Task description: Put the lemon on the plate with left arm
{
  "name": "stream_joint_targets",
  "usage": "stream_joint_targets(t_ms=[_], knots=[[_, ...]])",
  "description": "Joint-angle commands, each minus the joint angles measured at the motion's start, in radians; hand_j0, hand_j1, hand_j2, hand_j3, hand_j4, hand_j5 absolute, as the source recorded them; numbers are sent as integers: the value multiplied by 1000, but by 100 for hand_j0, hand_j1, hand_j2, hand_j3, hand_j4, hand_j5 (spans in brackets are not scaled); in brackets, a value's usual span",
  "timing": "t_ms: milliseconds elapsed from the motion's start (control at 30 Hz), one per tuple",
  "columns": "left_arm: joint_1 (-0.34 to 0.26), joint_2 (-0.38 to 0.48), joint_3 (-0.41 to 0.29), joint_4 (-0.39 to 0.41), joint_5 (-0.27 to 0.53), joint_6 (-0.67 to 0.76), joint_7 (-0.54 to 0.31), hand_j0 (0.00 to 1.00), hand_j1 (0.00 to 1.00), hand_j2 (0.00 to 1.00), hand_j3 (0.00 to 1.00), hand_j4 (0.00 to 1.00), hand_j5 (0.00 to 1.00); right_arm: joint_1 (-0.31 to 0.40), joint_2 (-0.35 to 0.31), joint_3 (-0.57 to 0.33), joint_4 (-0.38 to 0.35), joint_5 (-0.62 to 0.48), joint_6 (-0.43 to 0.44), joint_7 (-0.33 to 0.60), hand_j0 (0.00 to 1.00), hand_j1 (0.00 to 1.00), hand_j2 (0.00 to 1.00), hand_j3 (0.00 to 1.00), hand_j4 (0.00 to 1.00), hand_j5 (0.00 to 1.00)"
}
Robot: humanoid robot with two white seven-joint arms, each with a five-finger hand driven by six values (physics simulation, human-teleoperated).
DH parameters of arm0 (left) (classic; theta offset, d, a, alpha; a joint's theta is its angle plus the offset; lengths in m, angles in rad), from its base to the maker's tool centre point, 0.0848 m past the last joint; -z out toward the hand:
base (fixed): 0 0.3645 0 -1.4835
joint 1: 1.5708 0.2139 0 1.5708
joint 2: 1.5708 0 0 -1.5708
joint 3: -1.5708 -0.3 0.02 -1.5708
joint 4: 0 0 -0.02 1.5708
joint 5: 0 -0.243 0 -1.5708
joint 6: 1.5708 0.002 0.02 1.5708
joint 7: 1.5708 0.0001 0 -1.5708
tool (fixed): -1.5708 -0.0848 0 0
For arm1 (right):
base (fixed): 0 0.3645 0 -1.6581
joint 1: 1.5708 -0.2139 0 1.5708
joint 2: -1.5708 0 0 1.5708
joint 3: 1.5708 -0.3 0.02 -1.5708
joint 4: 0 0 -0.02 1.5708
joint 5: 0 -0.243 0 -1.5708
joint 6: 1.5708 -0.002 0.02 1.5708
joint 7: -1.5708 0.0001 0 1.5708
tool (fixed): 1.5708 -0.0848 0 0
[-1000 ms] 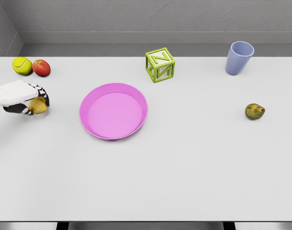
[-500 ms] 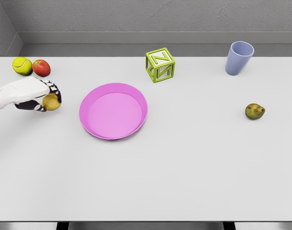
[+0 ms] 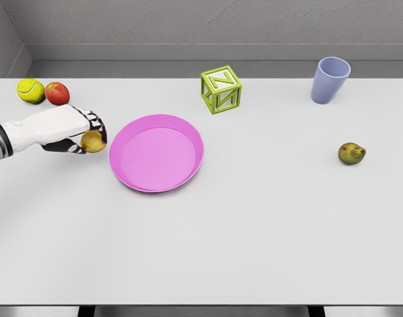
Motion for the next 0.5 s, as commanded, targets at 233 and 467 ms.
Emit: stream_joint_targets(t_ms=[233, 467], knots=[[5, 0, -21, -74, 26, 3, 0, 52, 52, 52, 52, 52, 52, 0, 0, 0, -1, 0, 0, 0, 100, 100, 100, 100, 100, 100], [5, -18, -38, -124, 27, 3, 0, 52, 52, 52, 52, 52, 52, 0, 0, 0, 0, 0, 0, 0, 100, 100, 100, 100, 100, 100]])
